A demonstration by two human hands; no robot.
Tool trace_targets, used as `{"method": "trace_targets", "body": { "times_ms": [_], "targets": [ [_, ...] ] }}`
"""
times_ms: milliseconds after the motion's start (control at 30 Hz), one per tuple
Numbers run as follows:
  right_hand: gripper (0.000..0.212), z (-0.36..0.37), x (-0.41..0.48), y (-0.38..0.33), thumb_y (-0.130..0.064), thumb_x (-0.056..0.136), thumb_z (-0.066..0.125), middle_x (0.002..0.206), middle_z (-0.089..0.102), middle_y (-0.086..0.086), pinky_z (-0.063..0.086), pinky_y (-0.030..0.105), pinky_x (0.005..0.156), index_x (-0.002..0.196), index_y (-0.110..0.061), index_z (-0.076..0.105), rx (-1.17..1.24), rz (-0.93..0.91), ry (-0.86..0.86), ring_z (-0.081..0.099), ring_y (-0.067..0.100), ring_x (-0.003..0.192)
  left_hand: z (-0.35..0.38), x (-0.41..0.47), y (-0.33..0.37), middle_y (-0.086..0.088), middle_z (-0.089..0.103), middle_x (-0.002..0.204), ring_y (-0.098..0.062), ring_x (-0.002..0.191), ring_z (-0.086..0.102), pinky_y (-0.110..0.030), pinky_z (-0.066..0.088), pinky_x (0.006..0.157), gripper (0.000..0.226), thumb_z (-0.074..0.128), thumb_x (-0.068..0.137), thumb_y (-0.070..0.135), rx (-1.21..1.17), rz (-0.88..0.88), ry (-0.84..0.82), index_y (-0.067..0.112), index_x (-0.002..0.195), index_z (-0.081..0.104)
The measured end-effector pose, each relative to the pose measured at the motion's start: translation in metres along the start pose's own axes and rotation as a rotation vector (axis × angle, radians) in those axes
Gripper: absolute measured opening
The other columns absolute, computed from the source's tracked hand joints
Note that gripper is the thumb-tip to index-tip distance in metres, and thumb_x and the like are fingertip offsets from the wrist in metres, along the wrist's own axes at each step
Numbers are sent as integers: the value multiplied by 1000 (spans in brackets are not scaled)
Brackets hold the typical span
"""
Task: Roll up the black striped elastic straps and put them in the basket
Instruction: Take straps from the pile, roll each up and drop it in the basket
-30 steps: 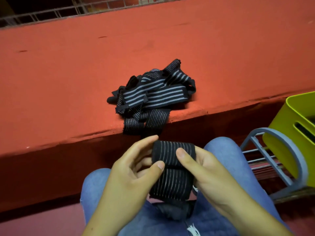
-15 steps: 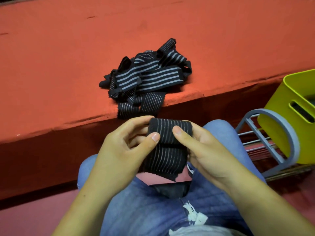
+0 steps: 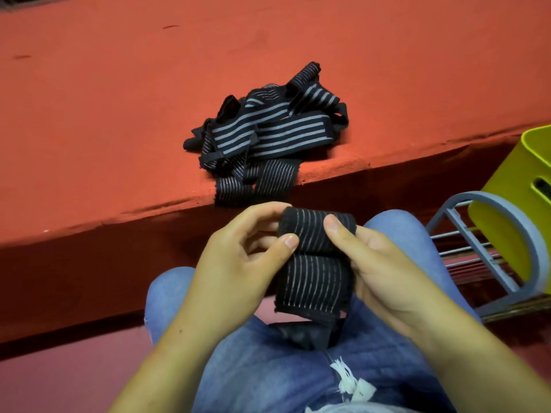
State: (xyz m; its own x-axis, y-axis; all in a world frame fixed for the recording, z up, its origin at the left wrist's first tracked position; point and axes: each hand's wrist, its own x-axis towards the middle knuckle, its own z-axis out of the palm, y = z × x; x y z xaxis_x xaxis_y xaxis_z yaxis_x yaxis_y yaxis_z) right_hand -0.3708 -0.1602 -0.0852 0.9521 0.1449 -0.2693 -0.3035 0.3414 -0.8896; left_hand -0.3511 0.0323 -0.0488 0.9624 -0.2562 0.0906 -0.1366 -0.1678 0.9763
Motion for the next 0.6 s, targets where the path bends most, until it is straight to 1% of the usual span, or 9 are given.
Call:
{"method": "trace_targets", "body": {
  "times_ms": [100,200,267,333,467,600],
  "targets": [
    [52,-2,0,2,-50,96,66,125,74,19,44,59,116,127,-9,72,12,22,-19,69,35,123,1,-2,-3,-2,75,109,-36,95,69,-41,60,88,30,73,93,6,-1,-7,-1,25,116,72],
    [57,-4,0,4,-53,91,66,125,74,19,45,59,115,127,-9,72,-14,31,-30,69,36,123,1,-8,-4,-1,75,108,-28,89,71,-32,61,84,30,75,92,8,-23,-20,4,27,115,72],
    [58,-4,-1,5,-54,89,66,124,75,18,50,55,110,126,-10,72,-25,34,-39,71,35,120,0,-13,-5,-2,75,108,-21,85,70,-27,59,81,31,75,90,7,-46,-28,10,26,114,72],
    [59,-2,-3,4,-56,88,65,122,76,18,52,54,107,125,-11,72,-25,46,-48,72,35,118,-2,-17,-5,-1,75,108,-18,84,70,-25,58,81,31,75,89,6,-53,-27,20,23,115,71],
    [70,1,-3,5,-71,87,66,124,74,21,46,63,112,124,-12,75,-41,107,-64,70,39,120,-5,-20,-5,4,75,111,-15,96,72,-26,57,87,33,74,89,3,-17,-4,48,24,114,71],
    [85,3,-3,5,-83,78,64,126,71,27,42,71,112,120,-10,76,-99,153,-76,65,47,124,-5,-21,-5,8,74,113,-13,108,71,-26,56,93,36,74,87,0,18,33,72,24,114,70]
  ]
}}
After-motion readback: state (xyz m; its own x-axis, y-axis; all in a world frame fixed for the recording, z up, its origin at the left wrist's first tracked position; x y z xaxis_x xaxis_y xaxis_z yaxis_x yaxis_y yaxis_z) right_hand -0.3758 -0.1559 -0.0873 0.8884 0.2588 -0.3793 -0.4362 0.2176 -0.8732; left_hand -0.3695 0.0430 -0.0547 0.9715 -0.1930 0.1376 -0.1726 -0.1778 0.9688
